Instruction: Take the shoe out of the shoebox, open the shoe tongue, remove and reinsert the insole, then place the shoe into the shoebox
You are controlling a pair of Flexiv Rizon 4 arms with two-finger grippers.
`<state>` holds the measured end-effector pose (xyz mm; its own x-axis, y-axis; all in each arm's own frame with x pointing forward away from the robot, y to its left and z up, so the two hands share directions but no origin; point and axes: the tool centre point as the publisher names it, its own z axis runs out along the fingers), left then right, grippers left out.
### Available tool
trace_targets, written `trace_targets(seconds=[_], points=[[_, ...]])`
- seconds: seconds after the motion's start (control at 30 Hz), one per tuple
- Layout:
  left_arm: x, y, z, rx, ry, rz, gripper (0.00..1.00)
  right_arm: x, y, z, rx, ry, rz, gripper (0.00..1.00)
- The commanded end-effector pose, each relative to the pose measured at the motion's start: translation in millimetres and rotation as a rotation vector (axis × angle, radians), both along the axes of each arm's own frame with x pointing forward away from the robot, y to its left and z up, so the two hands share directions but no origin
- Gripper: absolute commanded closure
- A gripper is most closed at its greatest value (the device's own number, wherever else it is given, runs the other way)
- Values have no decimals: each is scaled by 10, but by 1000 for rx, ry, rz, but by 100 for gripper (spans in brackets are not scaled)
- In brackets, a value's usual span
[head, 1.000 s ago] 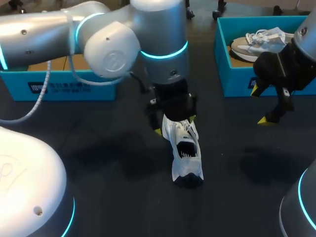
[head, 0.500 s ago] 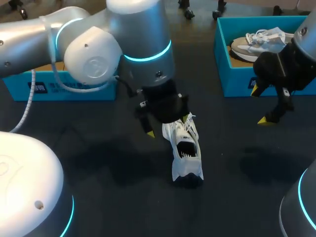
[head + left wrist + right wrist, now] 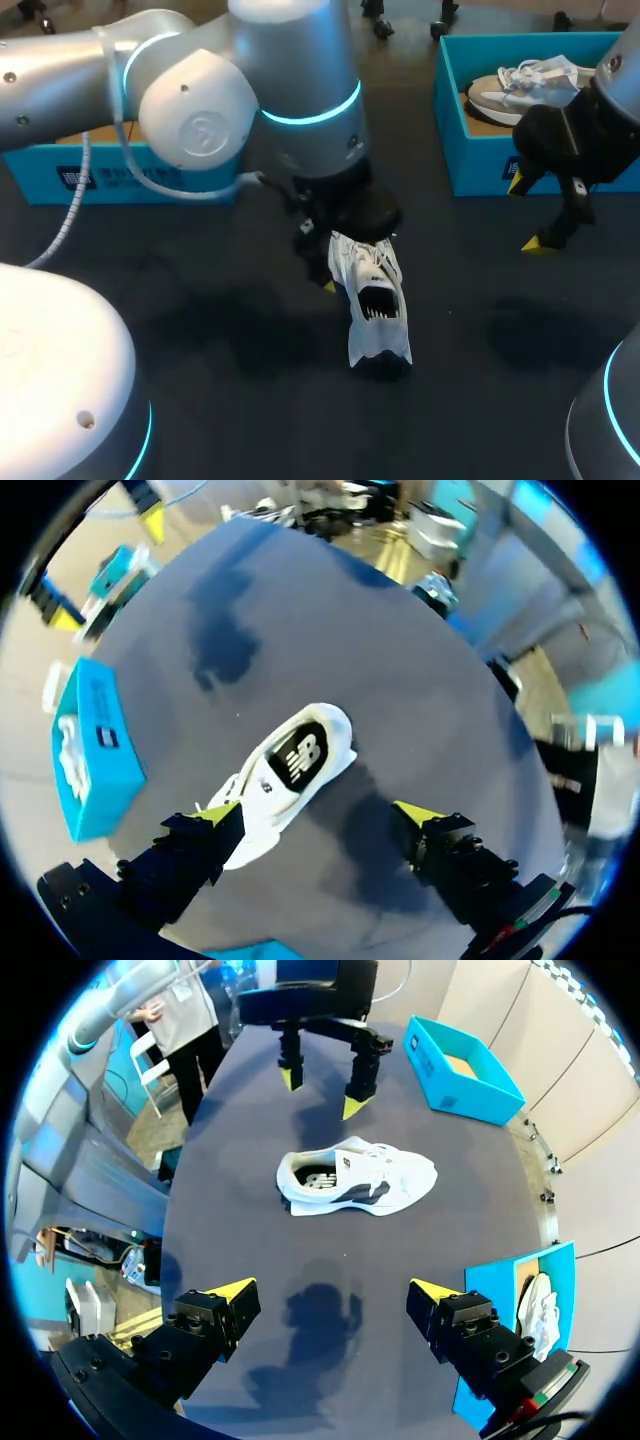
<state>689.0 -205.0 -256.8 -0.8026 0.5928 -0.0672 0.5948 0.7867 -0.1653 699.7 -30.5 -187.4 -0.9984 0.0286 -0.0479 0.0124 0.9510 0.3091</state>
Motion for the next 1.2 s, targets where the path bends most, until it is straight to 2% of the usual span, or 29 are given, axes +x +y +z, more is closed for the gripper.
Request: trace_targets(seconds=[0.03, 0.43, 0.77, 1.2], points=[[-104, -104, -108, 20, 74, 683, 0, 18, 16, -10, -4, 3, -1, 0], [-333, -146, -297, -1, 44, 931, 0, 18, 16, -10, -4, 3, -1, 0], [-497, -321, -614, 45, 28, 870, 0, 18, 16, -10, -4, 3, -1, 0], [-452, -403, -734, 53, 4, 794, 0, 18, 16, -10, -4, 3, -1, 0]])
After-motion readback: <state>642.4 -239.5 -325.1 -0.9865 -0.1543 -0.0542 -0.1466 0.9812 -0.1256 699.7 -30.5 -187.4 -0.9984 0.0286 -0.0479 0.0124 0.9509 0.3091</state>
